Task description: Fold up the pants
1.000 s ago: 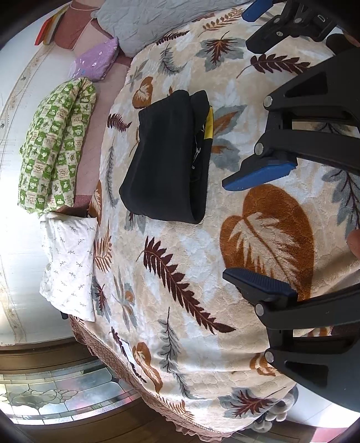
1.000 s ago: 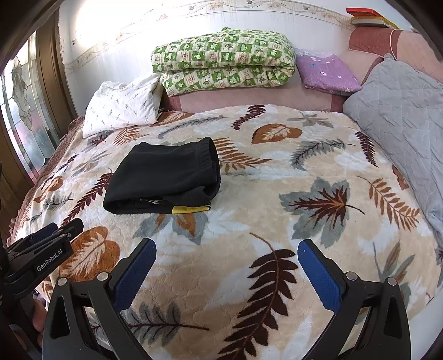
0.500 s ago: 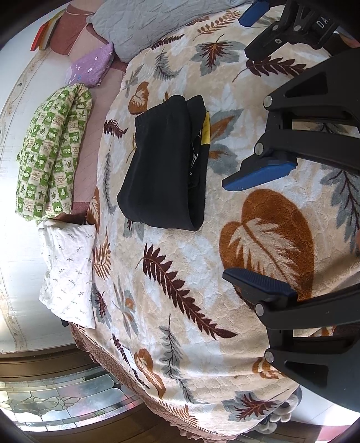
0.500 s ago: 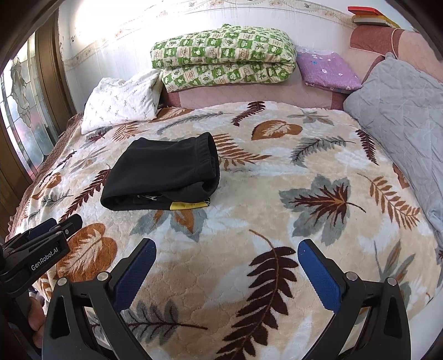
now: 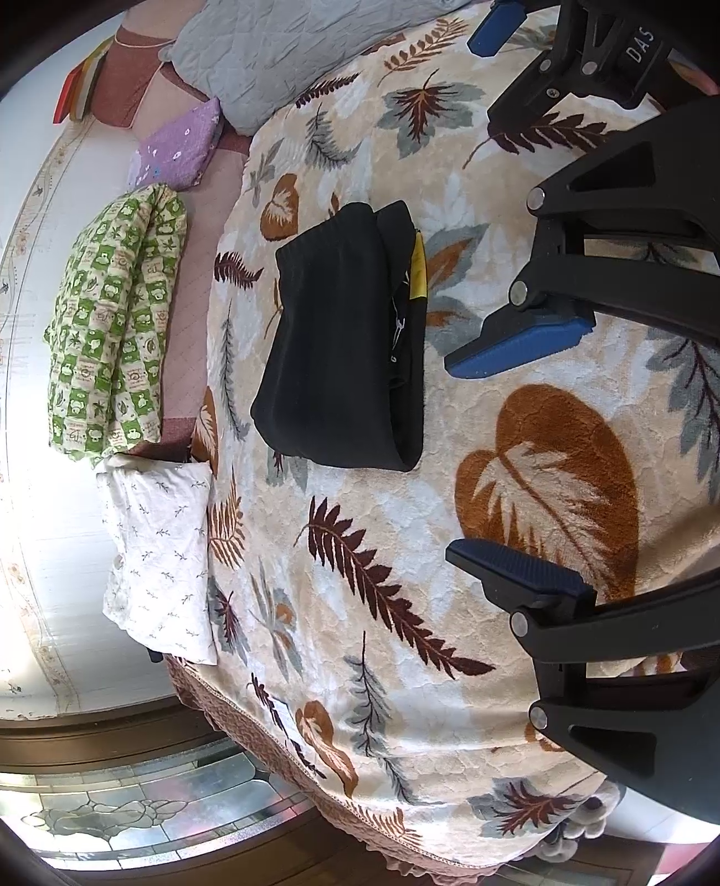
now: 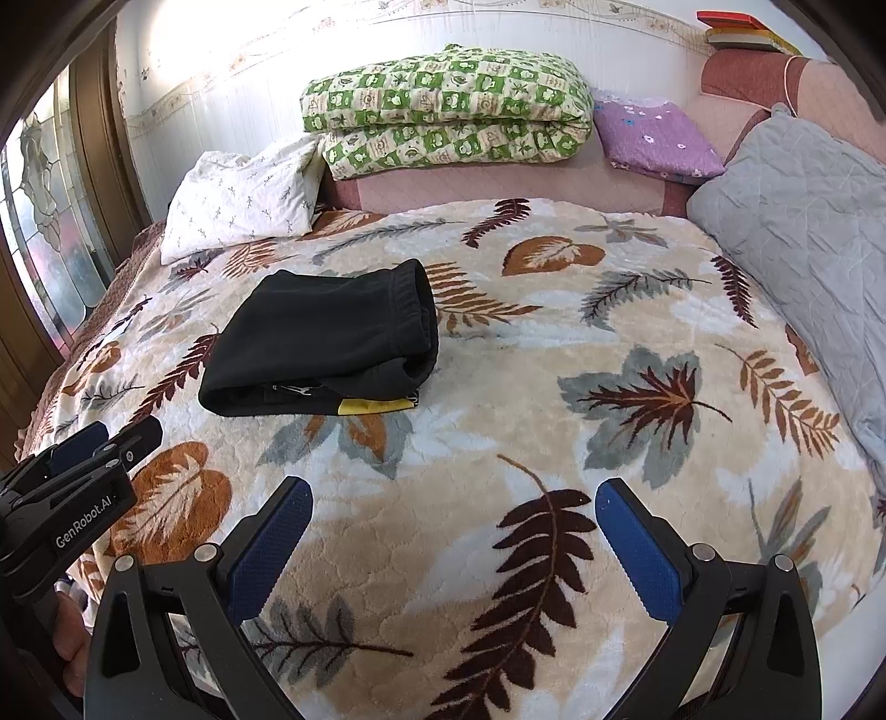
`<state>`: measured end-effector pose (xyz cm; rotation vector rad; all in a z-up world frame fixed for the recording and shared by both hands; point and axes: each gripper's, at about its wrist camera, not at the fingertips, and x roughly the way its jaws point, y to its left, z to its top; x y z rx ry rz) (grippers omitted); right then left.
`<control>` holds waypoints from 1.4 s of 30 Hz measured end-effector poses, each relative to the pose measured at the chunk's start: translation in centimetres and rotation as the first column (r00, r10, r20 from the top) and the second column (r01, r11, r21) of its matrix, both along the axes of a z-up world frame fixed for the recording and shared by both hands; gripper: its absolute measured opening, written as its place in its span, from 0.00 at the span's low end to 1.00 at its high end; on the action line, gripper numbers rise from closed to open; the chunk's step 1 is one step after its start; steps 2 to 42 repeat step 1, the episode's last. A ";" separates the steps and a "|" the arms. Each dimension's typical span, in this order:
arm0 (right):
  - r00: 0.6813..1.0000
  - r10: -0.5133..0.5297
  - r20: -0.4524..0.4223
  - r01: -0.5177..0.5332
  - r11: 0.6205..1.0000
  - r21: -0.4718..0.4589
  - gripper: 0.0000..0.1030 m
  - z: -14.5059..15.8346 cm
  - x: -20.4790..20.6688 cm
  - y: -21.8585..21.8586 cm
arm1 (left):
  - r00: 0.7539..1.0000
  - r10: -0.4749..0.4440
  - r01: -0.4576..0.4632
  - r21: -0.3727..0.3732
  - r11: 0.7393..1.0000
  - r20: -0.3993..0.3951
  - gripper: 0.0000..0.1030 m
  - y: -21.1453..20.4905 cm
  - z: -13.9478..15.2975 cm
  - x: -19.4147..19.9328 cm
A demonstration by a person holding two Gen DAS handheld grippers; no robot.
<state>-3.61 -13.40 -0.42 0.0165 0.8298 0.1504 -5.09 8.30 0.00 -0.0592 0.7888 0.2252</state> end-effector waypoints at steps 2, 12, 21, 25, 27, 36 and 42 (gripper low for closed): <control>1.000 0.001 0.000 -0.001 1.000 -0.001 1.00 0.0 0.0 -0.1 | 1.000 -0.002 0.002 0.002 1.000 0.001 0.58 0.0 0.0 0.0; 1.000 0.001 0.000 -0.001 1.000 -0.001 1.00 0.0 0.0 -0.1 | 1.000 -0.002 0.002 0.002 1.000 0.001 0.58 0.0 0.0 0.0; 1.000 0.001 0.000 -0.001 1.000 -0.001 1.00 0.0 0.0 -0.1 | 1.000 -0.002 0.002 0.002 1.000 0.001 0.58 0.0 0.0 0.0; 1.000 0.001 0.000 -0.001 1.000 -0.001 1.00 0.0 0.0 -0.1 | 1.000 -0.002 0.002 0.002 1.000 0.001 0.58 0.0 0.0 0.0; 1.000 0.001 0.000 -0.001 1.000 -0.001 1.00 0.0 0.0 -0.1 | 1.000 -0.002 0.002 0.002 1.000 0.001 0.58 0.0 0.0 0.0; 1.000 0.001 0.000 -0.001 1.000 -0.001 1.00 0.0 0.0 -0.1 | 1.000 -0.002 0.002 0.002 1.000 0.001 0.58 0.0 0.0 0.0; 1.000 0.001 0.000 -0.001 1.000 -0.001 1.00 0.0 0.0 -0.1 | 1.000 -0.002 0.002 0.002 1.000 0.001 0.58 0.0 0.0 0.0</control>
